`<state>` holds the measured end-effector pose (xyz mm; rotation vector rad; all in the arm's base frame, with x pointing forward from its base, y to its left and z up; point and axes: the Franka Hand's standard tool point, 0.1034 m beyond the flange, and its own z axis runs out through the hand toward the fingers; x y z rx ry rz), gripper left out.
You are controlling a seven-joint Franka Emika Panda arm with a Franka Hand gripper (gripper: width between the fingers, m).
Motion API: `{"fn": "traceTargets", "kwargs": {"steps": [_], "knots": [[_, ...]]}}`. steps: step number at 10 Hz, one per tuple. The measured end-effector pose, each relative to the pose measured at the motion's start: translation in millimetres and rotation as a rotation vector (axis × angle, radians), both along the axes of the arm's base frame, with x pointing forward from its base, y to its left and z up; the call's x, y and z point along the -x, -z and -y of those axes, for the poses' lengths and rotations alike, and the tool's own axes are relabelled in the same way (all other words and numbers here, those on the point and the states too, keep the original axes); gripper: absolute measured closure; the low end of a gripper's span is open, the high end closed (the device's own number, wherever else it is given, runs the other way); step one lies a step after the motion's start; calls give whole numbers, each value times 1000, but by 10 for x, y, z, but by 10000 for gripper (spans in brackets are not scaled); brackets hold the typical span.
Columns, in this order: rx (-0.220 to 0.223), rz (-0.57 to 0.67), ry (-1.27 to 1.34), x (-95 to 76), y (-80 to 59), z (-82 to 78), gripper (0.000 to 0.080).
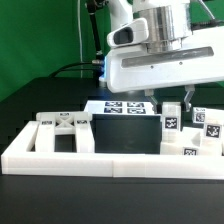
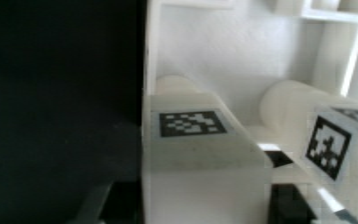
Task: Assemble chair
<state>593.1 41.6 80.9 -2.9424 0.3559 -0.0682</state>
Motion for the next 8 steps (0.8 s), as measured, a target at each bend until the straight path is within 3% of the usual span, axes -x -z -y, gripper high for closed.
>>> {"fn": "traceTargets", "kwargs": {"steps": [8], "knots": [[-40, -106, 687, -19, 10, -155, 501]]}}
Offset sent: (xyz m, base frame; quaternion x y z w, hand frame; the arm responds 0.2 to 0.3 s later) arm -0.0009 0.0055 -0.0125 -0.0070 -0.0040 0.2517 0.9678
